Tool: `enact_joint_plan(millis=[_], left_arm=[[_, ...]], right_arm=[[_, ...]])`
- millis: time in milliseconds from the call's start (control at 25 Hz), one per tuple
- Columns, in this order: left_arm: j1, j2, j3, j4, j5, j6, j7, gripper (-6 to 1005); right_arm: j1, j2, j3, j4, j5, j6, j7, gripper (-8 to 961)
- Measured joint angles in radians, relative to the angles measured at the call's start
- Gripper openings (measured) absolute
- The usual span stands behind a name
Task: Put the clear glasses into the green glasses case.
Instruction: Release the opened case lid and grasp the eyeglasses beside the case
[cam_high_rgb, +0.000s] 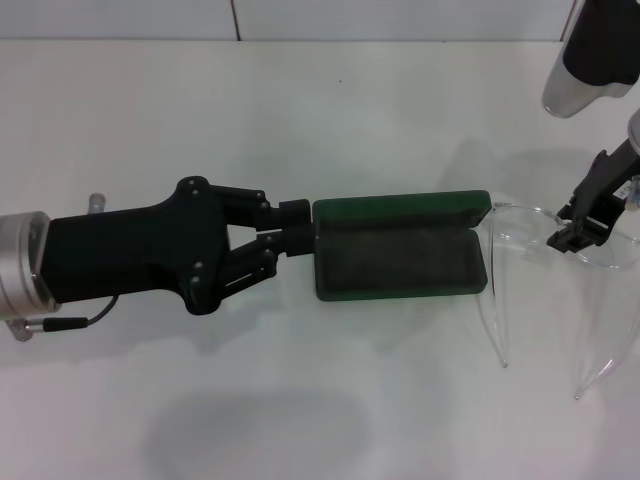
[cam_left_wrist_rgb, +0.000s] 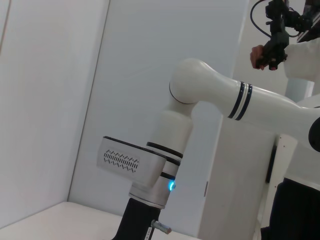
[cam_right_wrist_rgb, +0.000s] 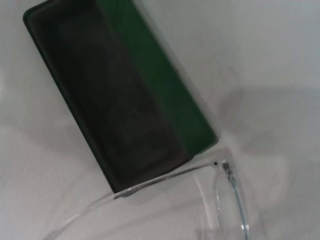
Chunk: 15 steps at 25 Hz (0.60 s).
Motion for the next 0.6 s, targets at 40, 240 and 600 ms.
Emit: enact_joint_plan(millis=[40,240,600], left_arm=[[0.000,0.000,0.000,0.000,0.000,0.000,0.001,187],[0.003,-0.001,0.000,-0.001,-0.001,0.000,0.003,187],[0.008,-0.002,0.000,-0.002,-0.002,0.000,0.003,186]], right_arm=[[0.000,0.000,-0.001,0.000,0.000,0.000,0.000,414],[-0.002,0.002,-0.006,0.004,-0.007,-0.009,-0.001,307],[-0.007,0.003,-0.007,0.004,-0.008,-0.011,0.002,274]])
